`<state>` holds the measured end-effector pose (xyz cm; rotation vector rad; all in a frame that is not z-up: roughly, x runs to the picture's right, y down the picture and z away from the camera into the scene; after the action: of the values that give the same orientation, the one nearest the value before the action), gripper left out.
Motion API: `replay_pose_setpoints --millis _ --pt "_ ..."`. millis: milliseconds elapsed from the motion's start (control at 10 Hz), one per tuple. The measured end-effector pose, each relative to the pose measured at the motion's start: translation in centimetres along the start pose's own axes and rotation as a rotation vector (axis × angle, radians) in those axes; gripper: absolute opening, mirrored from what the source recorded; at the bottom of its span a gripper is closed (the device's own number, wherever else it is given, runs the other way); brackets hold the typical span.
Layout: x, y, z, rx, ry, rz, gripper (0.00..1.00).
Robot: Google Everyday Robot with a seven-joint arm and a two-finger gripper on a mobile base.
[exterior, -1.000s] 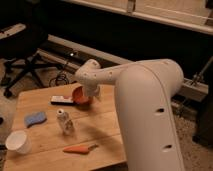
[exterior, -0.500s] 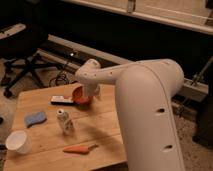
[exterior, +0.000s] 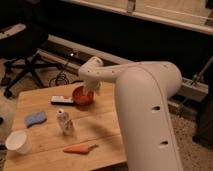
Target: Pick up the ceramic bowl
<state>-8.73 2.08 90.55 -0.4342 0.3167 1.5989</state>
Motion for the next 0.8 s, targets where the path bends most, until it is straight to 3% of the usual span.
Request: replay_pose_setpoints --millis 200,300,500,800 --pt "0.0 -0.3 2.6 -0.014 0.036 -0.024 0.62" --pt "0.2 -0.3 3.7 -0.028 0.059 -0.034 0.55" --pt "1.2 0.1 6.2 -0.063 0.119 -0.065 0.32" --pt "0.4 0.4 6.5 -0.094 0.124 -0.095 0.03"
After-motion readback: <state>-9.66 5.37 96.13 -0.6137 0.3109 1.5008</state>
